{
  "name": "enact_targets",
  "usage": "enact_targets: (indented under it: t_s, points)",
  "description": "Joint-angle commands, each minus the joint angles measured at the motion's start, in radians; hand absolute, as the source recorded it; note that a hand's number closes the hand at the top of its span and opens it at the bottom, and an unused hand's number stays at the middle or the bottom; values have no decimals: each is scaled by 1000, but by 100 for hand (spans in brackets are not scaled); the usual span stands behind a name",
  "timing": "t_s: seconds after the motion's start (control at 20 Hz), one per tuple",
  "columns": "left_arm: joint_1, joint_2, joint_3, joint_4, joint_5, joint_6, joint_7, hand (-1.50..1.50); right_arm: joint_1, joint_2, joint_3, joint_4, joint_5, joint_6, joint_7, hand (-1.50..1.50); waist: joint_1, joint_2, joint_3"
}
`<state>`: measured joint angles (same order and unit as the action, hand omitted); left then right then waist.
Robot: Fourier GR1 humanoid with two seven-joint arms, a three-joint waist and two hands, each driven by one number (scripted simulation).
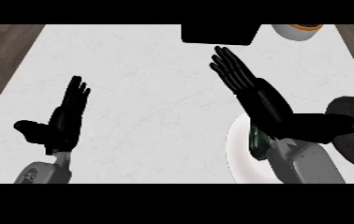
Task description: Pick the lemon from the plate and place it in the pan
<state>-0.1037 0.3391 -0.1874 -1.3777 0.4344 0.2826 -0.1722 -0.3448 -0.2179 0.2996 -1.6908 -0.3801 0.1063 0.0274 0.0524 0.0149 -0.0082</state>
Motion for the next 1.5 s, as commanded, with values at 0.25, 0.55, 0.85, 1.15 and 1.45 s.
enact_targets:
  t_s: [0.25, 0.55, 0.85, 1.15, 1.45]
  points:
    - [3, -14, -131, -125, -161, 11, -72, 0, 194, -267, -270, -7, -125, 236, -138, 150, -96, -20, 12]
    - [39, -56, -173, -130, -160, 4, -50, 0, 531, -418, -441, 56, 36, 224, -331, -150, -103, -21, 10]
    - [0, -57, -181, -184, -182, 8, 49, 0, 562, -514, -529, 101, 215, 250, -467, -150, -63, -17, 9]
    - [41, -52, -144, -149, -162, -66, -27, 0, 497, -573, -468, 88, 337, 291, -374, -150, -50, -14, 8]
    - [2, -92, -172, -134, -204, -31, 9, 0, 395, -587, -275, 29, 529, 282, -154, -150, -33, -9, 7]
